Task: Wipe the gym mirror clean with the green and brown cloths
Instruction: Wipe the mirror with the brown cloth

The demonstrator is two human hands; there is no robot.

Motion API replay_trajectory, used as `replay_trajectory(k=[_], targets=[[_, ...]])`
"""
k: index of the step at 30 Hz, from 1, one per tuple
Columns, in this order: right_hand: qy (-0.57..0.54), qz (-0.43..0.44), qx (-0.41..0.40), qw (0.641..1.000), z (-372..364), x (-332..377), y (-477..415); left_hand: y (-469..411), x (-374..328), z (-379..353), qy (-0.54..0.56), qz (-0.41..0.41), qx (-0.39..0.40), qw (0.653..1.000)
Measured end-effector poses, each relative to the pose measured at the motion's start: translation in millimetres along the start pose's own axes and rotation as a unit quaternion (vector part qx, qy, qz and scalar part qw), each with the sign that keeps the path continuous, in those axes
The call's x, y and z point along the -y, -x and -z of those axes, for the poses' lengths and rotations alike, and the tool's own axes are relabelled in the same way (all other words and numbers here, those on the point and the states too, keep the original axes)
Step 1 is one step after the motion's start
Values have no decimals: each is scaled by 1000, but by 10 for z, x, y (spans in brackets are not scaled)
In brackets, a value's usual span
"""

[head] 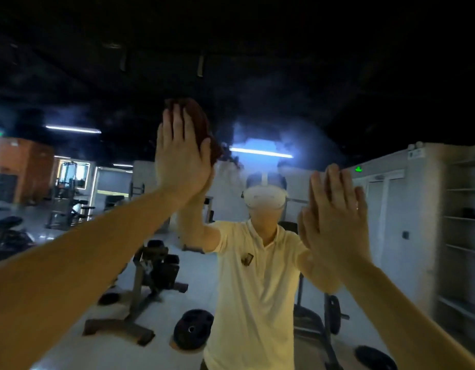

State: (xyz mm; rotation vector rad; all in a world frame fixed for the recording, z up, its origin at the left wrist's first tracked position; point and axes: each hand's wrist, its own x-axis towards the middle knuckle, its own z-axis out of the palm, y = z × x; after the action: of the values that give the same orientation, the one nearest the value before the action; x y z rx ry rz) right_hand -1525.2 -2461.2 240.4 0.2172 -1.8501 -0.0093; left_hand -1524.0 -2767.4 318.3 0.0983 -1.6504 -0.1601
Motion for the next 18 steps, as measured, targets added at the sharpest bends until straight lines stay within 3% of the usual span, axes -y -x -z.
replay_trajectory(k=[2,3,7,10,12,14,16,18], targets=[[-5,19,-2,1000,-27,-83,11,82,-463,-70,54,48,-30,997],[-6,25,-2,1000,-30,-109,11,220,-666,-103,67,29,-36,997],[-35,17,-24,999,-25,-80,6,963,-957,-165,49,-188,49,980],[-71,-7,-49,996,3,-1,2,1166,-615,-90,-50,-420,112,899],[-75,-15,-54,996,-1,38,10,863,-207,-53,-114,-478,147,858],[-72,-17,-56,996,-25,39,21,368,113,-2,-146,-416,108,891],[-70,-9,-56,996,-58,24,34,-62,200,48,-147,-289,69,943],[-64,-4,-55,996,-79,-1,35,-280,-65,25,-64,-154,37,985]])
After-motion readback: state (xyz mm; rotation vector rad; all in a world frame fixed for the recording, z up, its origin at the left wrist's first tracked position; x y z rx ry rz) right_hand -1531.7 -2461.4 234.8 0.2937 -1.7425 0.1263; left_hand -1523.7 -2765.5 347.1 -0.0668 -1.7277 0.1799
